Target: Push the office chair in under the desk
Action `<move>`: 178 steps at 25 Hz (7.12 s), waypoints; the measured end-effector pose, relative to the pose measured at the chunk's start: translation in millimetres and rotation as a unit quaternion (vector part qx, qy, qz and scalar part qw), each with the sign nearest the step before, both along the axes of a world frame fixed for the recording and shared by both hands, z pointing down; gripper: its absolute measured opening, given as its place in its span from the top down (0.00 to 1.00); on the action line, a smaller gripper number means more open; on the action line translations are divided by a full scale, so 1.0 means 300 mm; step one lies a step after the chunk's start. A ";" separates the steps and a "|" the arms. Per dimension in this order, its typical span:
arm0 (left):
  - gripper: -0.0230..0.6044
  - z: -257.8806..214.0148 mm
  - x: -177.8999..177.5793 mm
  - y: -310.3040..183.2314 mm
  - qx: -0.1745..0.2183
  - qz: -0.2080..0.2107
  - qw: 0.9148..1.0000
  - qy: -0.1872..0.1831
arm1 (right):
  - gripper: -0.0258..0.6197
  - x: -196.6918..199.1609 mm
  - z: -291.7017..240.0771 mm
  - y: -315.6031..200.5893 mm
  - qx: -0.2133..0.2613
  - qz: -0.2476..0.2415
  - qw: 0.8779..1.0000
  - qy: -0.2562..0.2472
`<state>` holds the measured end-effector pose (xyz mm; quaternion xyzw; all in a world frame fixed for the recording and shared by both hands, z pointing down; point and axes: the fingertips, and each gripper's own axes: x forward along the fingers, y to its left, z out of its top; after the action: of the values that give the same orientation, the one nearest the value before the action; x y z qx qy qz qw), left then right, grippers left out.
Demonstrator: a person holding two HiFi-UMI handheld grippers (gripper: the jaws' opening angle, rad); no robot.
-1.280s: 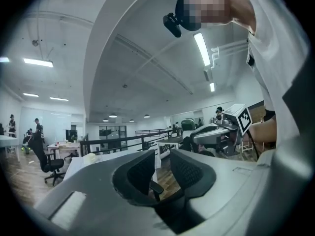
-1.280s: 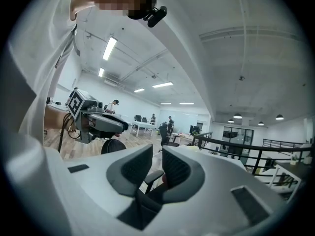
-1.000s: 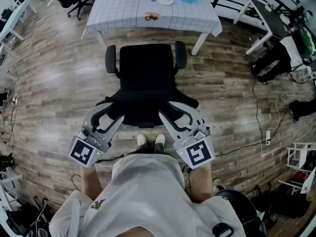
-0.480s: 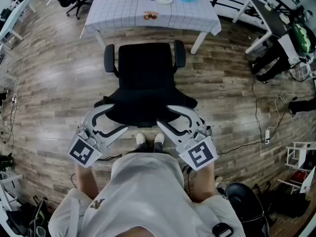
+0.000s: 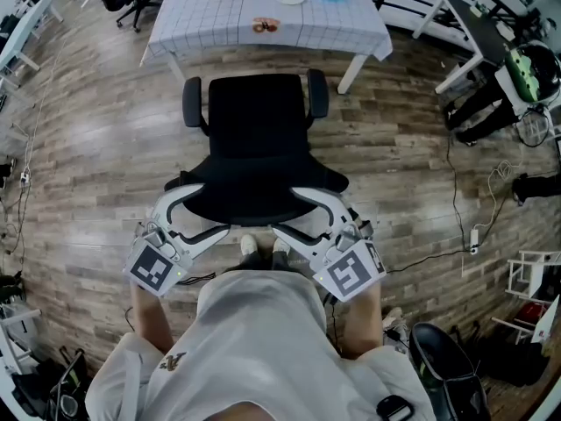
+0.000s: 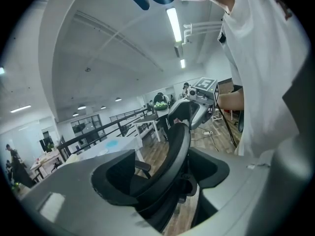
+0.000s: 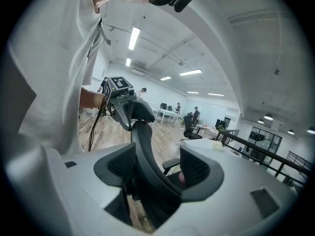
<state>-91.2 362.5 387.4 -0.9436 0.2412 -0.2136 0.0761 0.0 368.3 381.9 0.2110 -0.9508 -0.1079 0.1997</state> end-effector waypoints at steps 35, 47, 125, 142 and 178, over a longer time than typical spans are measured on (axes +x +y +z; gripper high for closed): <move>0.38 0.031 0.018 -0.071 0.026 -0.008 0.999 -0.022 | 0.48 -0.012 0.045 -0.063 0.015 -0.037 0.999 0.022; 0.38 0.047 0.010 -0.127 0.029 0.007 1.000 -0.010 | 0.49 -0.031 0.060 -0.125 0.001 -0.029 0.999 0.038; 0.34 0.041 -0.046 -0.651 0.018 0.034 0.999 0.011 | 0.49 -0.084 0.060 -0.630 -0.035 -0.023 0.998 0.040; 0.34 0.056 0.040 -0.808 0.005 0.011 1.000 -0.002 | 0.49 0.005 0.063 -0.797 -0.019 -0.041 0.998 0.038; 0.36 0.044 0.101 -1.096 0.003 0.038 0.999 0.018 | 0.48 0.075 0.065 -1.089 -0.032 -0.031 0.998 0.036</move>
<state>-60.9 33.7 400.7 -0.9557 0.2069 -0.1925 0.0822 22.4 41.5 401.5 0.1705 -0.9520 -0.0912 0.2374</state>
